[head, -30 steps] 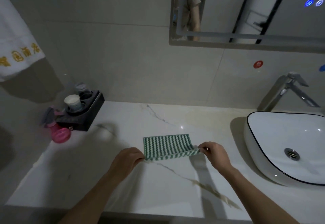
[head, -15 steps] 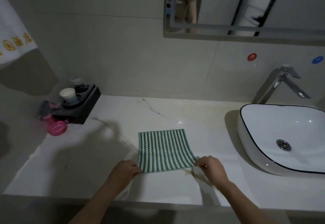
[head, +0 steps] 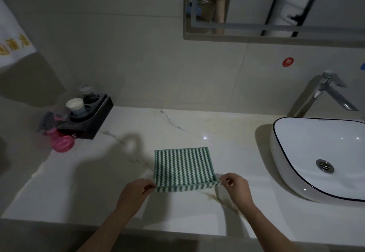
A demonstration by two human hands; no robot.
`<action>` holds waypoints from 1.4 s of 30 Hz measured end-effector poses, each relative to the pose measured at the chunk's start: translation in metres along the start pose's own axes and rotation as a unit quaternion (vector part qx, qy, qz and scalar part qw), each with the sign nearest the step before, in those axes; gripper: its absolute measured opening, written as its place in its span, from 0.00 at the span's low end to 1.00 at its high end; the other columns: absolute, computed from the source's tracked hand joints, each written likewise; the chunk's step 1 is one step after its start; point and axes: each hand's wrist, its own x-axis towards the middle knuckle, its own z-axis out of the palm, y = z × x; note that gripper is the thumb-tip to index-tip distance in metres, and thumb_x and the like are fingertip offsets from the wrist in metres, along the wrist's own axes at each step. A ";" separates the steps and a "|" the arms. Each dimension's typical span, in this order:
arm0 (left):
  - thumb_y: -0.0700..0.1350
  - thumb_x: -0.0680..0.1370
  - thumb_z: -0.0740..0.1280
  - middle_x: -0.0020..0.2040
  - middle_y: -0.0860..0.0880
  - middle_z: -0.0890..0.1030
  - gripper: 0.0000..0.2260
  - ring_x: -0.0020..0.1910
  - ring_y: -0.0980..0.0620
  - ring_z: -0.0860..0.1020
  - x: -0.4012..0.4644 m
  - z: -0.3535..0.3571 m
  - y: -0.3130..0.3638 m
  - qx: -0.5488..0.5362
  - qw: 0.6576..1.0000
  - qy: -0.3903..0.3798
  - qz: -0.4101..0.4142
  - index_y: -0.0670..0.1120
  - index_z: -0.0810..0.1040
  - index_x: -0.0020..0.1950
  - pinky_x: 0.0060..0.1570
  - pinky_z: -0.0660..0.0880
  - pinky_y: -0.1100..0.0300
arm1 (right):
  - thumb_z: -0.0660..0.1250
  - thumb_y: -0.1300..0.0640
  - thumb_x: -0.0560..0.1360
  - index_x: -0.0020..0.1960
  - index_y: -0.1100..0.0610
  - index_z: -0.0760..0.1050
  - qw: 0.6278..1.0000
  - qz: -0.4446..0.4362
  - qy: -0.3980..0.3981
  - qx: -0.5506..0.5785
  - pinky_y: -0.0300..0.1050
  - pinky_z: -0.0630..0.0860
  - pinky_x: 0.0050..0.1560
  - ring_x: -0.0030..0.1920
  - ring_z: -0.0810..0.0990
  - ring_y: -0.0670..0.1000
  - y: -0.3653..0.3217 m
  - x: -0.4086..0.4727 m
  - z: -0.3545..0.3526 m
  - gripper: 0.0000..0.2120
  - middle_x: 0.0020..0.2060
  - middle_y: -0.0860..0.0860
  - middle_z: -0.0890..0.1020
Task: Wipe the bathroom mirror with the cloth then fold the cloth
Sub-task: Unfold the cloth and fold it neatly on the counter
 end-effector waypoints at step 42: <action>0.43 0.76 0.66 0.47 0.51 0.77 0.04 0.45 0.53 0.75 0.146 0.047 -0.041 -0.032 0.975 0.112 -0.191 0.50 0.80 0.47 0.46 0.69 0.59 | 0.65 0.61 0.74 0.38 0.53 0.80 0.998 0.009 -0.022 0.061 0.40 0.74 0.38 0.35 0.78 0.42 0.009 0.171 0.055 0.09 0.34 0.44 0.81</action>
